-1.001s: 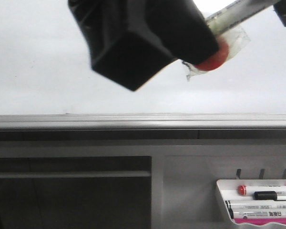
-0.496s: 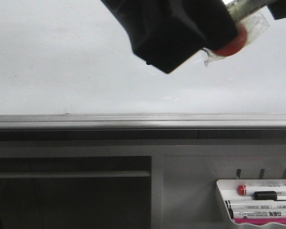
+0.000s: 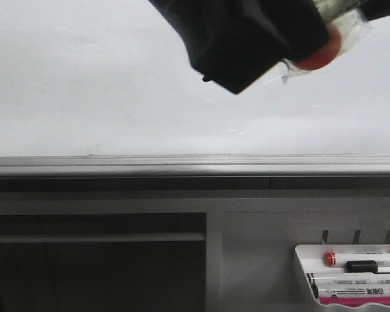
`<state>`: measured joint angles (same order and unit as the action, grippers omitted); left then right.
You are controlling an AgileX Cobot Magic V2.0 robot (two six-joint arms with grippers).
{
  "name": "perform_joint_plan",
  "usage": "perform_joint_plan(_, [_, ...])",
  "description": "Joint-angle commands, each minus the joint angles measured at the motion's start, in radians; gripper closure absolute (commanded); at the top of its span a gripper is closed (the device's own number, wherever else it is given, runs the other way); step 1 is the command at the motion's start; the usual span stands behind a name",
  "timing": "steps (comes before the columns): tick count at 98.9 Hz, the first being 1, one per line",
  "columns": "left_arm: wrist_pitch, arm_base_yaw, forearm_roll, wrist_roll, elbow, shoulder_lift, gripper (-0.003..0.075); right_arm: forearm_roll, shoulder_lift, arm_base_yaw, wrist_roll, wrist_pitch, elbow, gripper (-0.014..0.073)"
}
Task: Write number 2 on whiteboard
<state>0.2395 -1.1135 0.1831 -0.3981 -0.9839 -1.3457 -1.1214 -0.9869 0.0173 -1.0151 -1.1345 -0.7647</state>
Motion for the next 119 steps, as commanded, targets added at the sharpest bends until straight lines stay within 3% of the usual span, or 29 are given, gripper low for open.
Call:
perform_joint_plan(1, [-0.080, -0.008, -0.002, 0.004, -0.033, 0.028, 0.0515, -0.081, 0.005, 0.002, -0.023, 0.001, -0.032, 0.0666])
perform_joint_plan(12, [-0.080, 0.018, -0.018, 0.013, -0.033, 0.042, 0.0228, -0.081, 0.007, 0.002, -0.023, 0.022, -0.032, 0.0659])
perform_joint_plan(19, [-0.066, 0.050, -0.044, 0.045, -0.033, 0.065, 0.0155, -0.081, 0.016, 0.002, -0.023, 0.055, -0.025, 0.0652])
perform_joint_plan(35, [-0.049, 0.185, -0.183, 0.113, -0.011, 0.143, 0.0155, -0.092, 0.081, 0.002, -0.041, 0.200, 0.037, 0.0652])
perform_joint_plan(63, [-0.232, 0.371, -0.385, 0.113, 0.160, 0.327, 0.0155, -0.241, 0.181, 0.002, -0.217, 0.398, 0.103, 0.0652])
perform_joint_plan(94, [-0.287, 0.401, -0.486, 0.113, 0.313, 0.461, 0.0155, -0.453, 0.016, 0.004, -0.434, 0.406, 0.099, 0.0652])
perform_joint_plan(119, [-0.305, 0.401, -0.504, 0.113, 0.327, 0.472, 0.0155, -0.465, -0.108, 0.074, -0.484, 0.449, 0.044, 0.0651])
